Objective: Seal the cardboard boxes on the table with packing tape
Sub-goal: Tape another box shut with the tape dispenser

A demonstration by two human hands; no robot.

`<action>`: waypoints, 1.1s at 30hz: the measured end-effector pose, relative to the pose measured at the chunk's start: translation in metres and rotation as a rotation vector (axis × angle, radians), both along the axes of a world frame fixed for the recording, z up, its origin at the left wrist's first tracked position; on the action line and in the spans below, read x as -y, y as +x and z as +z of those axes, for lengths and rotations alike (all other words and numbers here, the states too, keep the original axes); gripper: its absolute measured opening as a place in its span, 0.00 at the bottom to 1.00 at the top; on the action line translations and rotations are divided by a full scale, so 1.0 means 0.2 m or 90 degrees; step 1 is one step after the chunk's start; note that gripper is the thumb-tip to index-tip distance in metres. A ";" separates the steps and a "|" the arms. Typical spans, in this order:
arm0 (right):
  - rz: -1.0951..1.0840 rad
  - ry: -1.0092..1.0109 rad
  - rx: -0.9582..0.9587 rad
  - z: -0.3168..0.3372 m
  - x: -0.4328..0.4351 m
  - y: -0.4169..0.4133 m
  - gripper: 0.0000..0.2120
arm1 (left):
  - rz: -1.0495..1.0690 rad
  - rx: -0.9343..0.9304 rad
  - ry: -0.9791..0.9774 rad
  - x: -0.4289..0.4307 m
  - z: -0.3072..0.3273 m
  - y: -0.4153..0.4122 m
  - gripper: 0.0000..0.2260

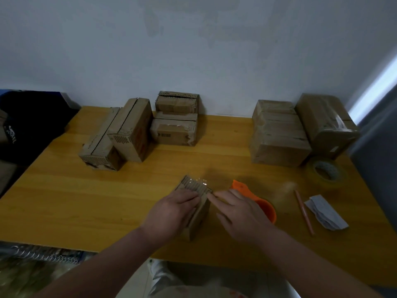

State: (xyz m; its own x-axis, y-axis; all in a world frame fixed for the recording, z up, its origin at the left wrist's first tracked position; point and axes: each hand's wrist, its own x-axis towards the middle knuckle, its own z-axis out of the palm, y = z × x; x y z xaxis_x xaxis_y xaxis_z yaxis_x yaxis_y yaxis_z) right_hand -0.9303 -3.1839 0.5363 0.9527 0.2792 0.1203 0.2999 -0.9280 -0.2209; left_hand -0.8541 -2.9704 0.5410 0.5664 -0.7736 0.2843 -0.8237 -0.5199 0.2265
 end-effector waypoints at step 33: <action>-0.355 0.442 0.015 -0.09 -0.17 0.28 0.25 | -0.020 -0.030 -0.065 -0.02 -0.08 0.00 0.15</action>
State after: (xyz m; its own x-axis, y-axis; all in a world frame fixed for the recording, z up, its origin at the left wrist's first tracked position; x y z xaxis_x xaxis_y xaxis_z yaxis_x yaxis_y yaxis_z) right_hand -0.8749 -3.1498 0.5181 0.9230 -0.3682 0.1116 -0.1442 -0.5999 -0.7870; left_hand -0.8533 -2.9667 0.5252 0.5566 -0.7596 0.3365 -0.8266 -0.4657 0.3160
